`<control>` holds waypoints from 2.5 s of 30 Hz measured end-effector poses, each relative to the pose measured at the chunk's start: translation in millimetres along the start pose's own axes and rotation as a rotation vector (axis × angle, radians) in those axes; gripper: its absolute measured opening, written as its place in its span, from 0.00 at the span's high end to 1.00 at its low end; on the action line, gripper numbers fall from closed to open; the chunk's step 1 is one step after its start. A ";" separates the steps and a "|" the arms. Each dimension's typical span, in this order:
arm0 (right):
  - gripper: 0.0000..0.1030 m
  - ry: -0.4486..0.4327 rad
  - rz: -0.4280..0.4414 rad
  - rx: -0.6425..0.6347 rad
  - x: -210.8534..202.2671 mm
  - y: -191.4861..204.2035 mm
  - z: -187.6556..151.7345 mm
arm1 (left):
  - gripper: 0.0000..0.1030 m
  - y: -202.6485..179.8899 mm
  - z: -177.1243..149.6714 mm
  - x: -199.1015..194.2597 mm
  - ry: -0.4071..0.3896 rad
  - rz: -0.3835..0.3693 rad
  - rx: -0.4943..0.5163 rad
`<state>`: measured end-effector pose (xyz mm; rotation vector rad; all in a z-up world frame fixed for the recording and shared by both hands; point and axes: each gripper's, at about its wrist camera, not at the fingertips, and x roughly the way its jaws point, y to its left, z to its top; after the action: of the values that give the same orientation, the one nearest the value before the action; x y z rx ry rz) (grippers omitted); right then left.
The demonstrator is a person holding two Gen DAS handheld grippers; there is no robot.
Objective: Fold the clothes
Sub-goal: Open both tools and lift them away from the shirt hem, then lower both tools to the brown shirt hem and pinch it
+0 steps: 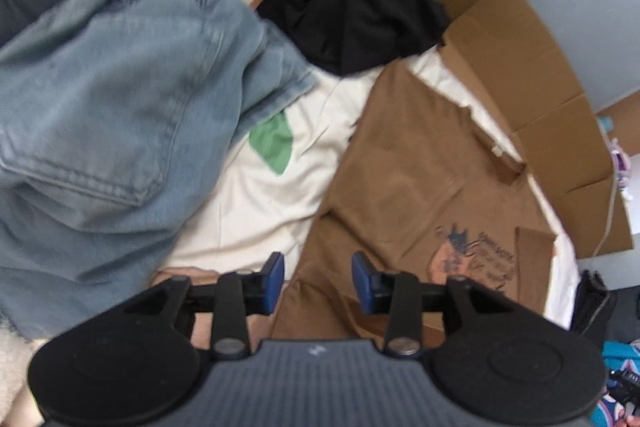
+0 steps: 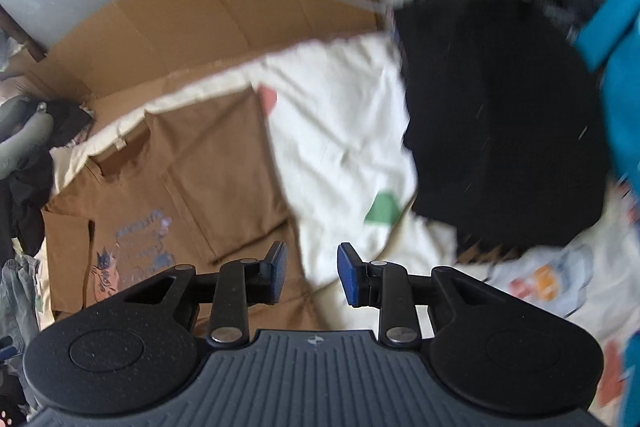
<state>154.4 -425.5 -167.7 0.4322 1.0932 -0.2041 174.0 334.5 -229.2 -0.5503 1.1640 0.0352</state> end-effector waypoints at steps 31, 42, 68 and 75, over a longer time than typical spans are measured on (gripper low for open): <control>0.52 -0.036 0.194 -0.305 -12.8 42.5 -4.7 | 0.47 -62.8 -21.2 -45.7 -0.101 0.073 0.302; 0.52 -0.004 0.166 -0.364 100.9 24.0 -69.6 | 0.47 -28.1 -47.5 47.8 -0.090 0.113 0.337; 0.64 0.024 0.145 -0.359 166.0 7.8 -91.2 | 0.73 -17.1 -59.4 121.4 -0.041 0.113 0.474; 0.64 0.015 0.141 -0.366 162.6 9.2 -94.8 | 0.76 -15.3 -58.7 113.6 -0.058 0.105 0.477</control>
<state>154.2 -367.7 -347.1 0.1810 1.0827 0.1240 174.9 267.4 -339.1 -0.0660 1.0956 -0.1334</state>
